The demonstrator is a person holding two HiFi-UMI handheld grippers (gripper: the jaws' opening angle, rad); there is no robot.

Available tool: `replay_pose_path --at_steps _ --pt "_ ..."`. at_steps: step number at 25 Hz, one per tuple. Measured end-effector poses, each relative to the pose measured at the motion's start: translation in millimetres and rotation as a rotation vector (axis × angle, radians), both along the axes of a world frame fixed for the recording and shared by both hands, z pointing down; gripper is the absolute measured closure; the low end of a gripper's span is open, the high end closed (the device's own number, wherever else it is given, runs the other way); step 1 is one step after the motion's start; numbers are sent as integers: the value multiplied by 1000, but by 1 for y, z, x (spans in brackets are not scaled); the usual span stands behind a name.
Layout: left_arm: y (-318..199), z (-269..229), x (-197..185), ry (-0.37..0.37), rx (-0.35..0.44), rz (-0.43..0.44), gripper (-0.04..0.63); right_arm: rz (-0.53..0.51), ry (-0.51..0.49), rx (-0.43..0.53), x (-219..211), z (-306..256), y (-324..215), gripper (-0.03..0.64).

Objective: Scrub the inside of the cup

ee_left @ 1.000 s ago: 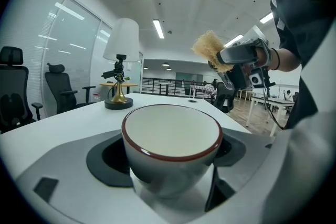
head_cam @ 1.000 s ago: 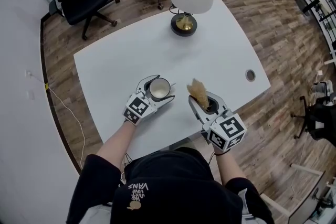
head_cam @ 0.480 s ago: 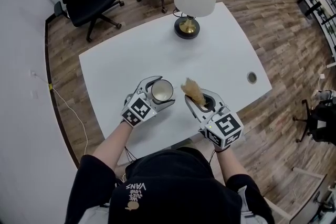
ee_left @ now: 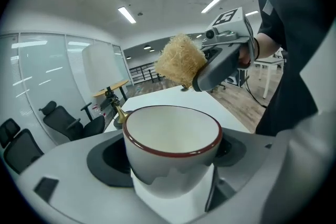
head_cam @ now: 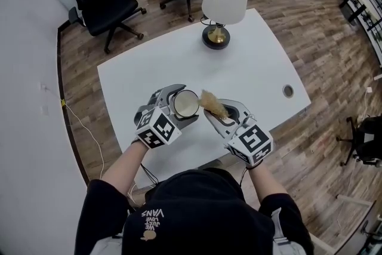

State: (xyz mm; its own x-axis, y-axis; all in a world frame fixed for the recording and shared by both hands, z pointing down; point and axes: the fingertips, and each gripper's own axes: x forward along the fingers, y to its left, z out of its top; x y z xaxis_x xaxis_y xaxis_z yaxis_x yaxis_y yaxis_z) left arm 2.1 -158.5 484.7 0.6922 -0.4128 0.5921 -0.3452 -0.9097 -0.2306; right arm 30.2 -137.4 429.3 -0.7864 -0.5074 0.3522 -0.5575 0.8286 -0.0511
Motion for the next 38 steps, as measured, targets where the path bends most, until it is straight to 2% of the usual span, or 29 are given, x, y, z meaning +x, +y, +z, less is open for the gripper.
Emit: replay_pose_path --at_steps 4,7,11,14,17,22,29,33,38 --pt "5 -2 -3 -109 42 22 183 -99 90 -18 -15 7 10 522" --pt "8 -1 -4 -167 74 37 183 -132 147 -53 -20 18 14 522" --pt "8 -2 -5 -208 121 49 183 -182 276 -79 -24 36 23 522" --pt "8 1 -8 -229 125 55 183 -241 385 -62 -28 41 32 522" --pt "11 7 -10 -254 123 66 183 -304 440 -65 -37 41 41 522" --pt "14 11 -7 -281 131 93 183 -343 447 -75 -45 35 37 522" --pt "17 9 -1 -271 143 103 183 -259 427 -100 -37 28 9 523" --pt "14 10 -6 -260 136 89 183 -233 457 -143 -24 39 11 523" --pt "10 10 -9 -262 133 76 183 -293 471 -197 -23 49 33 523"
